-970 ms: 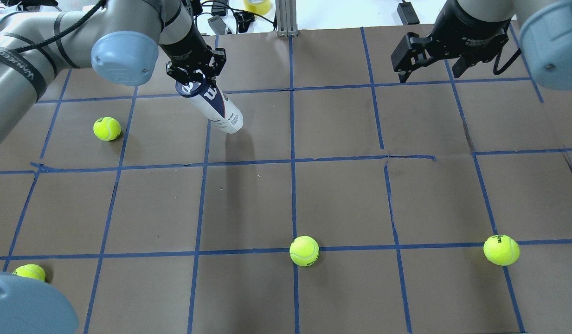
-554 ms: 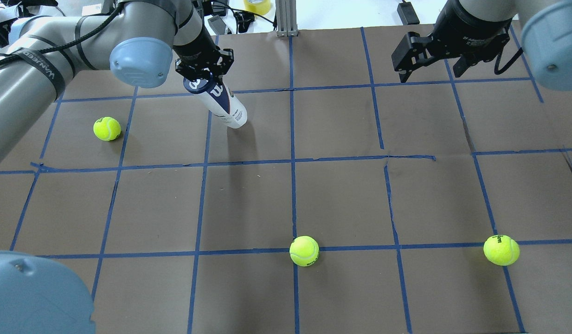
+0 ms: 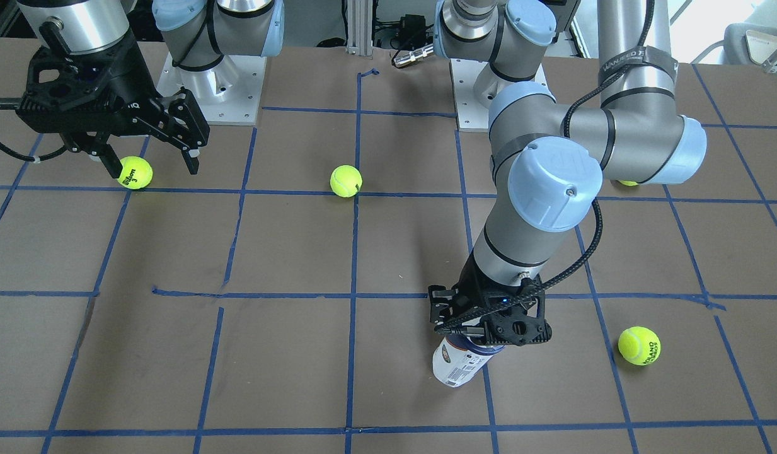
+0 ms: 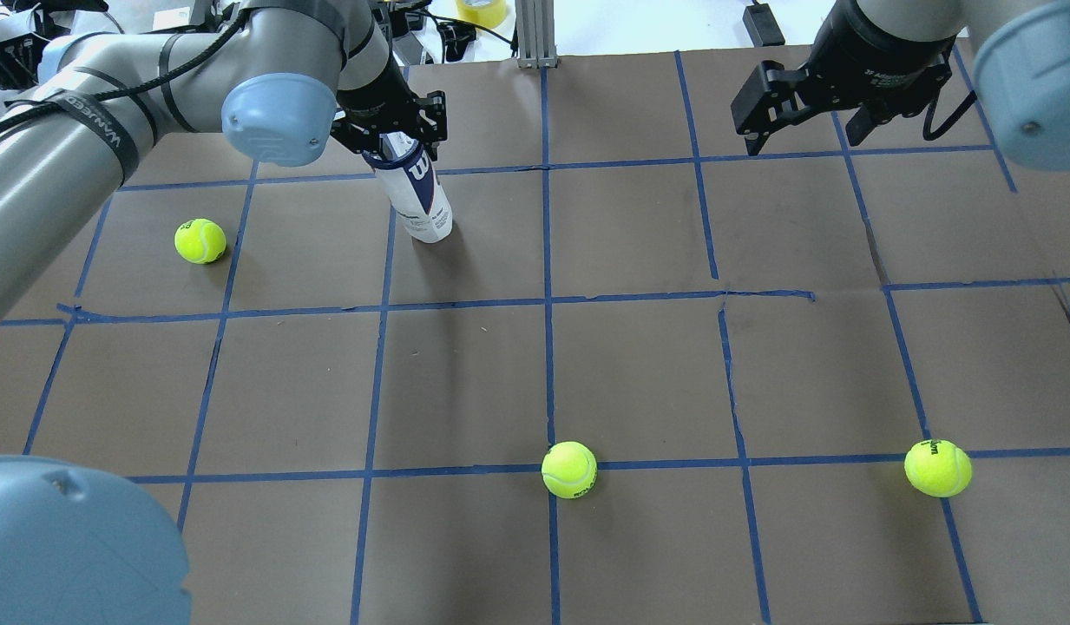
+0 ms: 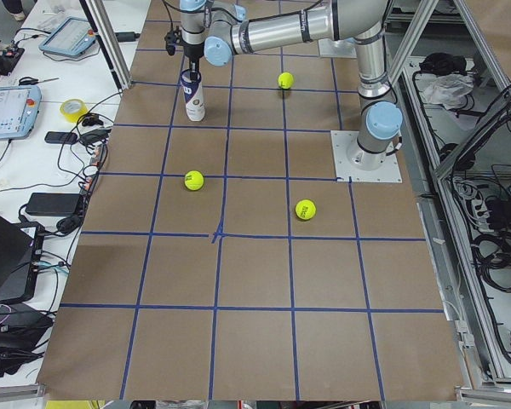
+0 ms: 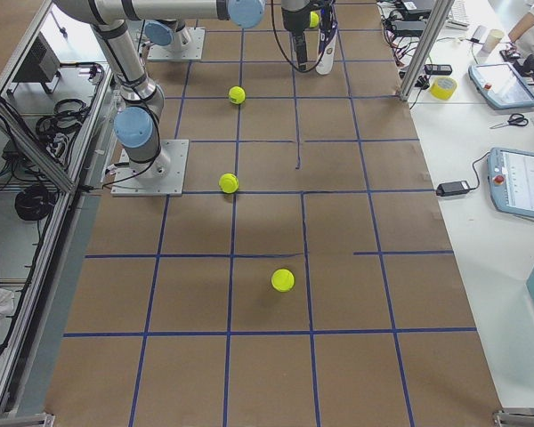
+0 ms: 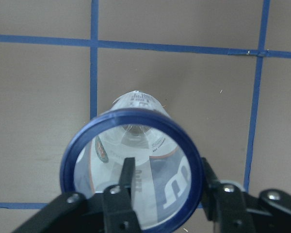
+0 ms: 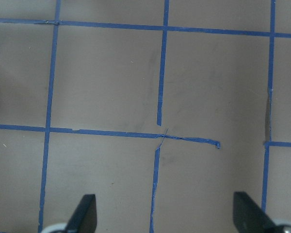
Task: Lift up tennis ball bucket
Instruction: 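Lower the upright can onto the table with the left gripper, then open the left gripper to release the standing can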
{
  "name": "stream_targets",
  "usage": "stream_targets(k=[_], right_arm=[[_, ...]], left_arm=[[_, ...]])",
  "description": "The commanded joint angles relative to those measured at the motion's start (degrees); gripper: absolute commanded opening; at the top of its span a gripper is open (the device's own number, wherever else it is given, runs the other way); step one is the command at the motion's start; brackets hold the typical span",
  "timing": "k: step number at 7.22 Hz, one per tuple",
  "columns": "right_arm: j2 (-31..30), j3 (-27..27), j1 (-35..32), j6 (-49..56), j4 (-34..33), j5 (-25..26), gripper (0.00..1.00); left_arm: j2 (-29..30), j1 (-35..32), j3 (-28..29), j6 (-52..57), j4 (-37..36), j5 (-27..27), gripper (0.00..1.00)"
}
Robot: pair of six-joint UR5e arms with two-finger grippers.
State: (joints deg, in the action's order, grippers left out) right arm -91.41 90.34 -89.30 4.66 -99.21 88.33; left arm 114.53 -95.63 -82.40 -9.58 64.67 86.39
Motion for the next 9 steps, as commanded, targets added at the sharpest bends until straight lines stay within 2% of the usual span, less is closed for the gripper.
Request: stream_targets(k=[1, 4, 7, 9], right_arm=[[0.0, 0.0, 0.0, 0.0, 0.1, 0.0, 1.0], [0.0, 0.0, 0.0, 0.0, 0.1, 0.0, 1.0], [-0.8, -0.3, -0.3, -0.8, -0.1, 0.8, 1.0], [-0.7, -1.3, -0.4, -0.1, -0.4, 1.0, 1.0]], left_arm=[[-0.9, -0.9, 0.1, -0.4, 0.0, -0.3, 0.96], [-5.2, -1.2, 1.1, -0.4, 4.9, 0.0, 1.0], [-10.4, -0.4, 5.9, 3.7, 22.9, 4.0, 1.0], [-13.4, 2.5, 4.4, 4.8, 24.4, 3.3, 1.0]])
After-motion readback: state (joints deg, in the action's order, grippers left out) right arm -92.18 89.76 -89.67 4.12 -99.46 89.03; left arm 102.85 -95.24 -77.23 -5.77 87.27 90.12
